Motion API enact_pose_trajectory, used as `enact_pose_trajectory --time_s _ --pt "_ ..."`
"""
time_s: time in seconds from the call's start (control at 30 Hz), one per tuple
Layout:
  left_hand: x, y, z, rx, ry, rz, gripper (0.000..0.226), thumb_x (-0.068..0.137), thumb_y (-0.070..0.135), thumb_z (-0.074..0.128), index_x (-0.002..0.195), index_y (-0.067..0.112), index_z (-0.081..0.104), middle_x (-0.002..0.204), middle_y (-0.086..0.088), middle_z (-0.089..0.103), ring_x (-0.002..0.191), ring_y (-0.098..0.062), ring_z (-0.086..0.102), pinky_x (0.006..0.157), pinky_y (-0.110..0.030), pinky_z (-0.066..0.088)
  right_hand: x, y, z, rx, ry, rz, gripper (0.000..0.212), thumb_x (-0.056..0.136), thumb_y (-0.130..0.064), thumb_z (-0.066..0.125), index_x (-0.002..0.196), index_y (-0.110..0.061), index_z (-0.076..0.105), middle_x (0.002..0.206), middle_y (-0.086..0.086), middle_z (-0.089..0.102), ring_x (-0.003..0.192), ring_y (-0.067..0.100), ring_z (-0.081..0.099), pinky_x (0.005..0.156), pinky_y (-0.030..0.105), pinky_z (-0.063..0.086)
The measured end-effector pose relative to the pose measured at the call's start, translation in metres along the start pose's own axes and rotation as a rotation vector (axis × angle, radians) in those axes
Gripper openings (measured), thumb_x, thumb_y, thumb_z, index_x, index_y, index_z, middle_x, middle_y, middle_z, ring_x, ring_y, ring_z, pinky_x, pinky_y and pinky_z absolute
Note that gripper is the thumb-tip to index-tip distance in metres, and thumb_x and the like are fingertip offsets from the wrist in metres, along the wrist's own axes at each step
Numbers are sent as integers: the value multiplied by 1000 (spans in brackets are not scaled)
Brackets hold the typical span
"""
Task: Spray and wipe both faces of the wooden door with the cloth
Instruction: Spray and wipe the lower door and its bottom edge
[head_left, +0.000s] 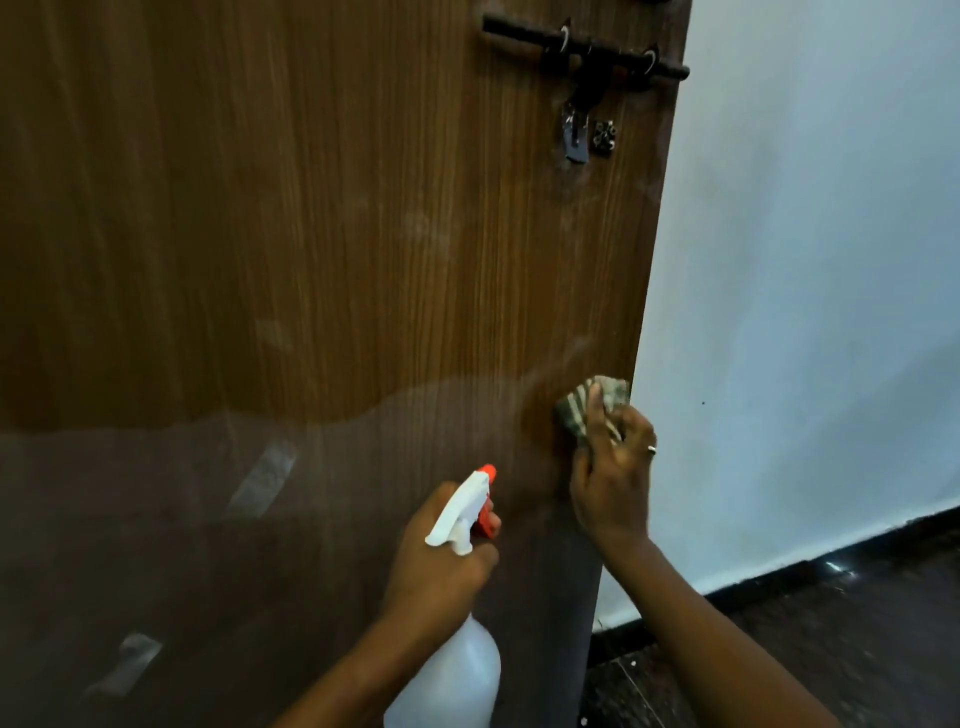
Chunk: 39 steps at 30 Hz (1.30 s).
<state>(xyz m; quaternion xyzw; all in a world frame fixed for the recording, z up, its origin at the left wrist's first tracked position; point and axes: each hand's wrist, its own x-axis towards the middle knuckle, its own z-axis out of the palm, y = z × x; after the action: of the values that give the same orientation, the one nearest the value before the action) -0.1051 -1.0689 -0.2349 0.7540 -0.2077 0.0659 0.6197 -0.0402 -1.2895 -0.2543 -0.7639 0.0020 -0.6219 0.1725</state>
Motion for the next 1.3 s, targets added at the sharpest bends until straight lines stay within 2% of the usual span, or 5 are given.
enact_pose_trajectory --time_s 0.2,0.4,0.67,1.13,1.3 --pt "0 10 -20 -9 49 -60 58 82 3 67 133 19 44 117 11 46 107 -6 49 85 -11 40 58 -47 -7 383 233 617 41 101 -48 46 130 -20 43 123 9 53 106 21 58 81 32 55" --pt "-4 19 -40 61 98 -4 54 82 8 67 131 19 49 121 -3 60 107 -20 58 87 -25 51 8 -55 10 -151 -27 -82 61 94 -13 57 151 -14 35 139 24 41 119 33 50 93 36 50" --pt "-27 8 -76 38 147 -65 49 85 11 65 131 18 49 123 -3 59 104 -18 58 82 -21 48 43 -101 -4 329 82 585 43 100 -58 36 130 -27 37 119 -5 52 97 5 57 70 18 48" --pt "-47 5 -138 23 228 -86 45 84 10 67 126 16 53 119 -5 61 97 -19 60 79 -22 50 23 -153 2 337 67 655 51 96 -67 32 132 -31 34 130 3 49 109 21 56 79 34 50" --pt "-47 0 -160 33 244 -80 52 83 10 68 130 17 50 123 -5 60 106 -22 59 86 -28 51 2 -186 13 171 -251 158 44 105 -37 30 147 -26 34 147 12 33 131 30 33 108 48 35"
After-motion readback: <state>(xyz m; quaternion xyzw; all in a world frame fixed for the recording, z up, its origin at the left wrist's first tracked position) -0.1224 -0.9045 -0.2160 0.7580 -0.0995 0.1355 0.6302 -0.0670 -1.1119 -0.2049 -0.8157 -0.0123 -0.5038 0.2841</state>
